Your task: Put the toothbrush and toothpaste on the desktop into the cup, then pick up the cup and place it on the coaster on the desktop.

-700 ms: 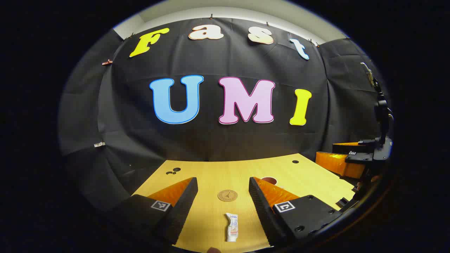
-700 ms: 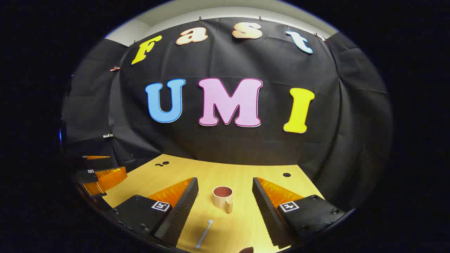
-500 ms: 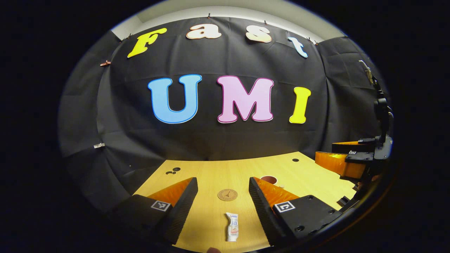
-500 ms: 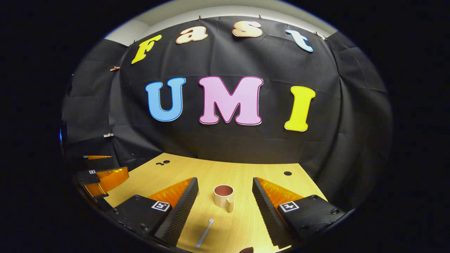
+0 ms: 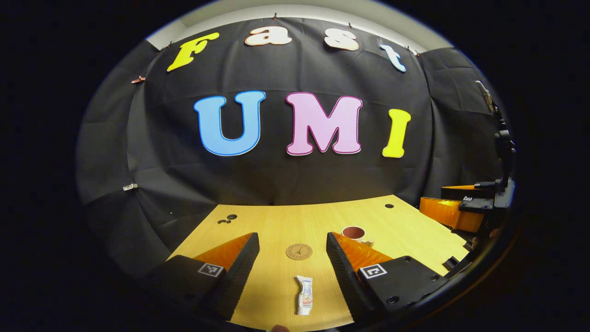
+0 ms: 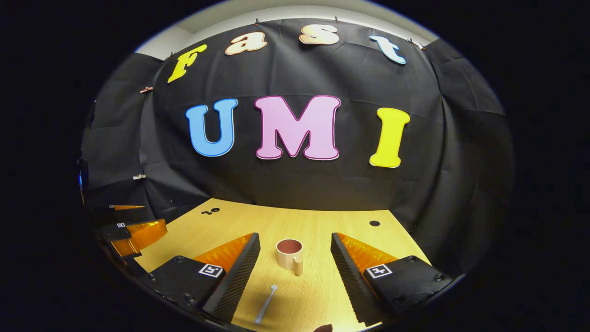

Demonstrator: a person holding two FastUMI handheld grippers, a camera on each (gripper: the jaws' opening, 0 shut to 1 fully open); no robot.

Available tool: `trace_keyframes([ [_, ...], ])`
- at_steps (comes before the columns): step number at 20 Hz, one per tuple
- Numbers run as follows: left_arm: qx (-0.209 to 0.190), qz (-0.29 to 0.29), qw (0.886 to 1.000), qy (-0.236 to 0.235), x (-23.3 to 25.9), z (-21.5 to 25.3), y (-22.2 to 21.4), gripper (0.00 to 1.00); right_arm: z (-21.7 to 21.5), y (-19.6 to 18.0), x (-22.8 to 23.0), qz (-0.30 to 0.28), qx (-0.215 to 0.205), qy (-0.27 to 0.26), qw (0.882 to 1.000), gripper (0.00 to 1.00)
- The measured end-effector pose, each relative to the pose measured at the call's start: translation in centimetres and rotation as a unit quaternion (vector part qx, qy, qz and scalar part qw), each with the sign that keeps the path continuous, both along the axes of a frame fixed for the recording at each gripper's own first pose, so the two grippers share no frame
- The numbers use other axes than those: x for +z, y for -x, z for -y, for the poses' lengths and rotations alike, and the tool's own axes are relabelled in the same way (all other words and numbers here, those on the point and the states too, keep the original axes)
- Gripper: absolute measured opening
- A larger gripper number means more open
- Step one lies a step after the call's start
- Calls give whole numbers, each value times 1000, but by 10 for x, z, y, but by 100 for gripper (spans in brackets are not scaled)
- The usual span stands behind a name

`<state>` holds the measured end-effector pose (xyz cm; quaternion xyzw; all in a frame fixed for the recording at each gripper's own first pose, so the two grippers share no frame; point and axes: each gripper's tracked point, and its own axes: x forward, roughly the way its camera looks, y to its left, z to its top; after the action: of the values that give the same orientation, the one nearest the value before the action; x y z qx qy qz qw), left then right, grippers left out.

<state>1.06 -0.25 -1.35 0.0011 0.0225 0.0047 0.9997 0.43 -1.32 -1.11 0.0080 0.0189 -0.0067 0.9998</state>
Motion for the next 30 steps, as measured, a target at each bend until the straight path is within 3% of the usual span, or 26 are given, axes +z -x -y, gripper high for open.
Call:
trace_keyframes([
  [3, -9, -14, 1000, -5, -11, 6, -6, 92, 2, 1, -4, -5, -2, 1, 1000, 95],
  [7, -27, -82, 996, -24, -57, 23, -21, 92, 7, 3, -12, -16, -4, 6, 1000, 95],
  [13, -45, -196, 979, -32, -152, 40, -63, 91, 23, 1, -28, -38, -11, 3, 999, 96],
  [20, -7, -300, 952, -63, -234, 27, -88, 86, 51, -7, -47, -65, -20, -1, 998, 96],
  [28, 12, -361, 929, -85, -280, 25, -101, 80, 82, -11, -79, -112, -40, -20, 993, 96],
  [30, 10, -359, 929, -86, -280, 24, -104, 79, 88, -12, -83, -117, -43, -13, 992, 95],
])
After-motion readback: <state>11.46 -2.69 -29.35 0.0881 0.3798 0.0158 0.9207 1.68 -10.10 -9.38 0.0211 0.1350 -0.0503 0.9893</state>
